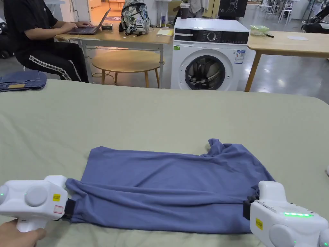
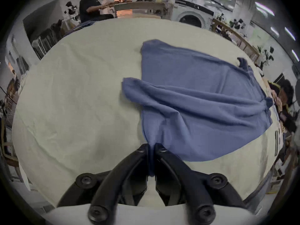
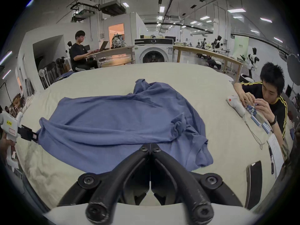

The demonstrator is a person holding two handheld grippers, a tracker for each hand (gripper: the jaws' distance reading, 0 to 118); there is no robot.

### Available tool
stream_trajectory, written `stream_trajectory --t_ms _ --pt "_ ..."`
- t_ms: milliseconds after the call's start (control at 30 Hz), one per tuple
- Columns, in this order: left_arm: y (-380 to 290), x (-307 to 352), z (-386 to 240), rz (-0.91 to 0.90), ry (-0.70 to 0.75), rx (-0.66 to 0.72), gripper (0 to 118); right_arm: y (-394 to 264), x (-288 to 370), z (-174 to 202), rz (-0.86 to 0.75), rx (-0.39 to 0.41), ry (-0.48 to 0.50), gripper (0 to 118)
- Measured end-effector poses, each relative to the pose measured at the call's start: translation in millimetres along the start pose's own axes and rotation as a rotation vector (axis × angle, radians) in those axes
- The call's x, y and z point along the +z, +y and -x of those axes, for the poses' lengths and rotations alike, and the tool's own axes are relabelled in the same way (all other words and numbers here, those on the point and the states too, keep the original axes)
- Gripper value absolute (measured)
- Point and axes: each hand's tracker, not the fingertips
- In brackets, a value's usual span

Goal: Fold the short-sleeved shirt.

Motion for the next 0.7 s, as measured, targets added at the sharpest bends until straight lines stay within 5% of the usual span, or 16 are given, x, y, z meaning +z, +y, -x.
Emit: stream_trajectory --t_ms 300,400,467,600,700 --pt "-15 30 -4 -0.043 -0.046 -0.008 1 2 -20 -45 0.144 0.023 -0.073 6" --pt "-15 25 -5 -0.036 -0.04 -0.006 1 1 -42 -59 0.232 0.036 -0.076 61" --pt "-16 21 -3 -0.032 -0.04 0.0 1 -5 -57 -67 0.29 0.055 -0.102 73" --pt "-18 15 -2 -0.024 -0.039 0.016 1 -19 -80 -77 0.403 0.04 -0.09 71" --pt "-21 12 -3 -0.022 -0.037 0.024 1 -17 -69 -78 0.366 0.016 -0.062 54"
